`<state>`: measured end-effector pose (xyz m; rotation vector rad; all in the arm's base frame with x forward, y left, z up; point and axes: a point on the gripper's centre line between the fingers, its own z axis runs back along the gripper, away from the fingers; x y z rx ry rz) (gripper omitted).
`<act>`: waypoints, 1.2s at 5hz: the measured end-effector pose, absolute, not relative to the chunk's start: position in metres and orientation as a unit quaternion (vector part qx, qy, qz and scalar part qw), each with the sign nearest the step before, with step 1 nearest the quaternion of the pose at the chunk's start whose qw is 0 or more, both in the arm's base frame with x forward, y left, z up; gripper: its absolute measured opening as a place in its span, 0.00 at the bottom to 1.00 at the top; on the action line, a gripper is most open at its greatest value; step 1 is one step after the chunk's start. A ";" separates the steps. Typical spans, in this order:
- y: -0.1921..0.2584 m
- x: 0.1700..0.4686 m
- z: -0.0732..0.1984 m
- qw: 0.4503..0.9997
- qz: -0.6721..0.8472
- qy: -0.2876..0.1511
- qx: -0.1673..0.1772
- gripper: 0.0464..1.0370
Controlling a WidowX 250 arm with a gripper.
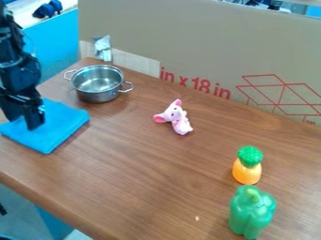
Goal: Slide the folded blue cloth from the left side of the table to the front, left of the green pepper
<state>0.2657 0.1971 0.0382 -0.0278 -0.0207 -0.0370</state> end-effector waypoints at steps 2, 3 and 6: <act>0.172 0.279 0.030 0.999 -0.042 -0.001 0.014 0.96; 0.175 0.277 0.022 0.998 -0.034 0.020 0.042 0.96; 0.078 0.267 0.002 0.992 -0.120 0.023 0.019 0.96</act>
